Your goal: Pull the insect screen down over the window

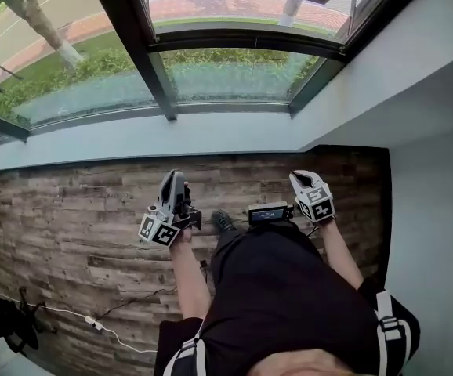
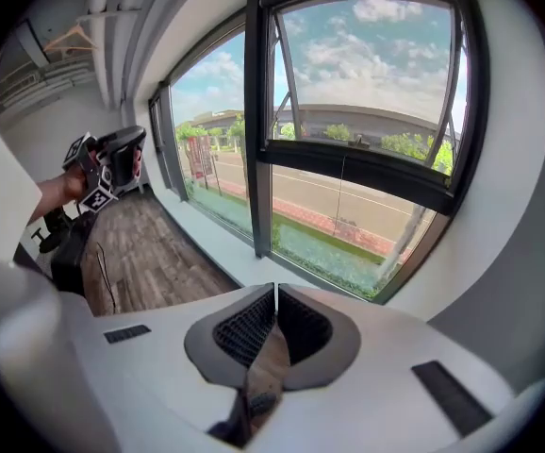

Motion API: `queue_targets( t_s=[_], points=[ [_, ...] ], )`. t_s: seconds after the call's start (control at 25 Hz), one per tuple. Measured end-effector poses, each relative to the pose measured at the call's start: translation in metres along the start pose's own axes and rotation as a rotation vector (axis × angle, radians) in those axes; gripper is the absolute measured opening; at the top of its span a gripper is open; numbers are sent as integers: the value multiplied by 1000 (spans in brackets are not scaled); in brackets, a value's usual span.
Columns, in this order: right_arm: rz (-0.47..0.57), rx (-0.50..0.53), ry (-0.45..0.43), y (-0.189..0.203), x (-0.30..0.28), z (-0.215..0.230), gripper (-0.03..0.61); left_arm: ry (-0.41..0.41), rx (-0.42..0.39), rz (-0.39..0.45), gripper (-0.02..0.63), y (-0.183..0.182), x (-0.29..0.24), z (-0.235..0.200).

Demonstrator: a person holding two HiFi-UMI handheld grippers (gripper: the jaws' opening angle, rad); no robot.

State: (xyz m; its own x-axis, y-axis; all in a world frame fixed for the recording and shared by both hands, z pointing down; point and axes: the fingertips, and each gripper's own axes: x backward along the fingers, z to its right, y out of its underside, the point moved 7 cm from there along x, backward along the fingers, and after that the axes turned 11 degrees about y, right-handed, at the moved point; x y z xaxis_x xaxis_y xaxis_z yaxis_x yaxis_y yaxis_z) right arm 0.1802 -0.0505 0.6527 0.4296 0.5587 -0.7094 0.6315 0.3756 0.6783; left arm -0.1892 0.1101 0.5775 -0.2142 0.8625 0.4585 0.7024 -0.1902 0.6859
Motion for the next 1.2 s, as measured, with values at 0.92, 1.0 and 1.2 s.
queue_targets(
  t_s=[0.92, 1.0, 1.2],
  points=[
    [119, -383, -210, 118, 105, -9, 18, -103, -209, -105, 6, -11, 115, 230],
    [127, -442, -183, 130, 116, -7, 18, -81, -214, -123, 6, -14, 111, 233],
    [150, -563, -131, 151, 139, -15, 18, 32, -225, -185, 6, -19, 81, 234]
  ],
)
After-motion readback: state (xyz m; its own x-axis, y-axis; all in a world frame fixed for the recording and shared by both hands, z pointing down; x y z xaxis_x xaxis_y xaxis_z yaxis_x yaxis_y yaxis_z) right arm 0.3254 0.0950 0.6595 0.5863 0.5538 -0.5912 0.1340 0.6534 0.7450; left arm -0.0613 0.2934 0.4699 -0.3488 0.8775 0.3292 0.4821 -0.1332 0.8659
